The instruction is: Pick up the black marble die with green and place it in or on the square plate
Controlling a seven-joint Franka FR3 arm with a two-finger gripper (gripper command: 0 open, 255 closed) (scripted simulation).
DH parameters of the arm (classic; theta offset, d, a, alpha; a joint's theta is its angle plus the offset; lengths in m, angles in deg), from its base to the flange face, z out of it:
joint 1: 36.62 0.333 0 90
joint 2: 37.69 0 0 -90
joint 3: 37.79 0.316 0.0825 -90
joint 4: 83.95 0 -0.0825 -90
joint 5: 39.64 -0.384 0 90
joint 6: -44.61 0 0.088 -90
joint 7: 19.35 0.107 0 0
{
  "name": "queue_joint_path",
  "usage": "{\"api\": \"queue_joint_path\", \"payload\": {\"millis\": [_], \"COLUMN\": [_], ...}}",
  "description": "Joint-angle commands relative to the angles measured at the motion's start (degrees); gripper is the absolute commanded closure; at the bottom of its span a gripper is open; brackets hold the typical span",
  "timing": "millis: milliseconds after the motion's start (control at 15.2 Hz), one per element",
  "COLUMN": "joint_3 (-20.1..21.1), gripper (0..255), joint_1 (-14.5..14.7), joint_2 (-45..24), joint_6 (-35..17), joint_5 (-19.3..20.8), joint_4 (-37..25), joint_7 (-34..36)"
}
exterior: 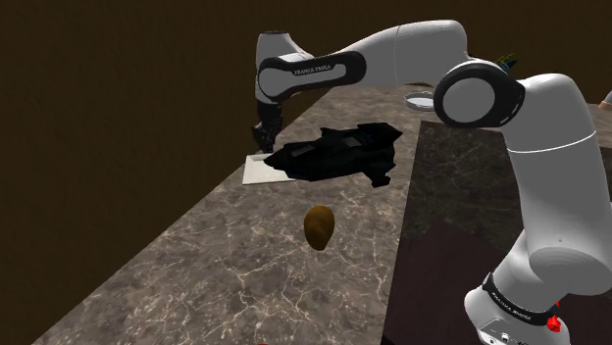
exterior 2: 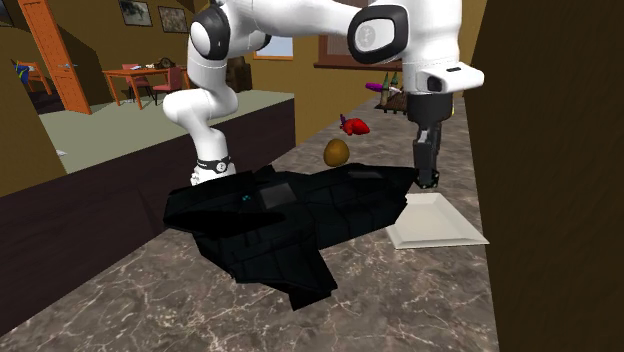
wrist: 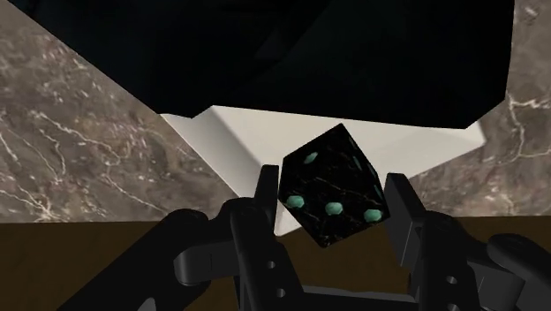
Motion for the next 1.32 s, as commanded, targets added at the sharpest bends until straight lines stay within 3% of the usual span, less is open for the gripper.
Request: {"api": "queue_joint_path", "payload": {"millis": [0,726,1254], "joint_3": [-0.11,-0.44,-0.44], "gripper": [255,255,255], "joint_1": [-0.15,-0.41,-0.41], "joint_2": [-0.85,-2.55,-2.55], "joint_6": [-0.62,-8.56,-8.56], "joint_5": [0.07,0.51,0.52], "joint_4": [-0.22,6.08,6.08], "joint_7": [-0.33,-0.16,-0.16]}}
